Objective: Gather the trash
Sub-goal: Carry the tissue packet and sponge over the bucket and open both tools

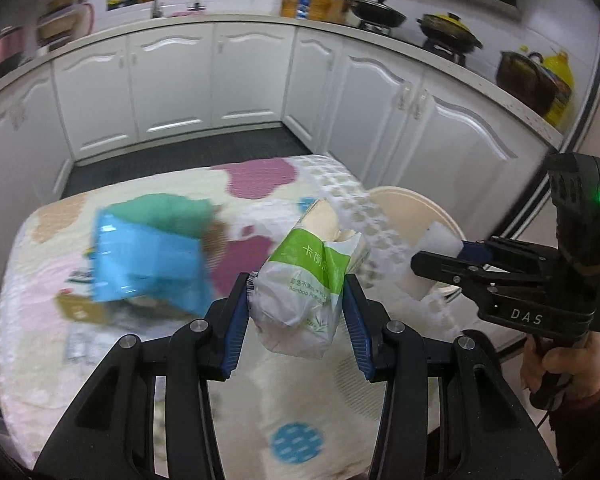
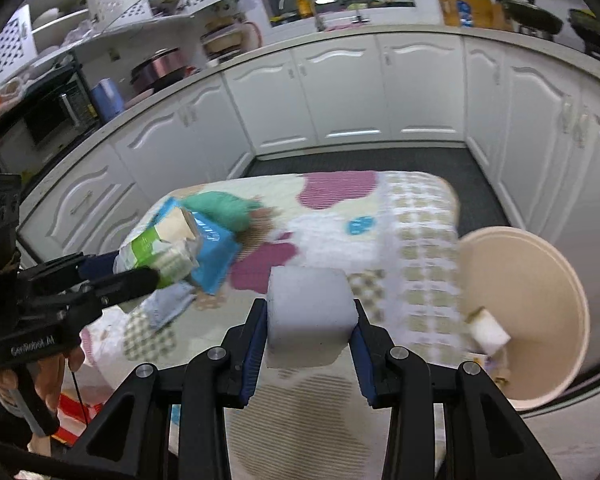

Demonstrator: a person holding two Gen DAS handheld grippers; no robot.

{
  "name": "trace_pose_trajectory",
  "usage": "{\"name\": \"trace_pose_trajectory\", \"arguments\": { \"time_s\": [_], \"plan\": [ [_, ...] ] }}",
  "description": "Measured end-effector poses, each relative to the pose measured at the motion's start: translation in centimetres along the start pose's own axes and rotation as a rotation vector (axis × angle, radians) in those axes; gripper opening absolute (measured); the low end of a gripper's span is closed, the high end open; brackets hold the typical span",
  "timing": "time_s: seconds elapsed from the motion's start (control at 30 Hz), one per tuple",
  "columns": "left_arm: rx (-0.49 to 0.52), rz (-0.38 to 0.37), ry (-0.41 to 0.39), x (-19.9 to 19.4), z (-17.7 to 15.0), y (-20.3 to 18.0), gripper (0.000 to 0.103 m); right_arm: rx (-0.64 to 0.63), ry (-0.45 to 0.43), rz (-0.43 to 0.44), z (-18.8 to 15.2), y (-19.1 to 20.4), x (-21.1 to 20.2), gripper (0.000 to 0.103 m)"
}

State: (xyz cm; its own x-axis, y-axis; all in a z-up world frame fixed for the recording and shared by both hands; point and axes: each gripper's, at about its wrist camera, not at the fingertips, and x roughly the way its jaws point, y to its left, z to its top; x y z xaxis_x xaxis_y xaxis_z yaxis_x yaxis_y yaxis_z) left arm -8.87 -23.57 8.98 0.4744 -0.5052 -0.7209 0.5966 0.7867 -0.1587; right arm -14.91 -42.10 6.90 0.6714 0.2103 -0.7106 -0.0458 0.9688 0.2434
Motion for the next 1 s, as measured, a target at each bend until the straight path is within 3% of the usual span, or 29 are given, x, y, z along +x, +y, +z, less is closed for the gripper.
{"name": "trace_pose_trajectory", "arguments": {
  "time_s": [0.37, 0.67, 1.0],
  "plan": [
    [0.018, -0.041, 0.047, 5.9, 1.6, -5.5, 0.043, 0.111, 0.009, -0.145, -1.4, -7.9, -1.7, 0.038],
    [0.054, -0.071, 0.083, 9.7, 3.1, -9.3, 0.043, 0.191, 0.029, -0.210, -2.2, -13.0, -1.5, 0.038],
    [0.016, -0.142, 0.138, 13.9, 4.7, -11.6, 0.043, 0.270, 0.045, -0.276, -2.4, -17.6, -1.0, 0.038]
  ]
}}
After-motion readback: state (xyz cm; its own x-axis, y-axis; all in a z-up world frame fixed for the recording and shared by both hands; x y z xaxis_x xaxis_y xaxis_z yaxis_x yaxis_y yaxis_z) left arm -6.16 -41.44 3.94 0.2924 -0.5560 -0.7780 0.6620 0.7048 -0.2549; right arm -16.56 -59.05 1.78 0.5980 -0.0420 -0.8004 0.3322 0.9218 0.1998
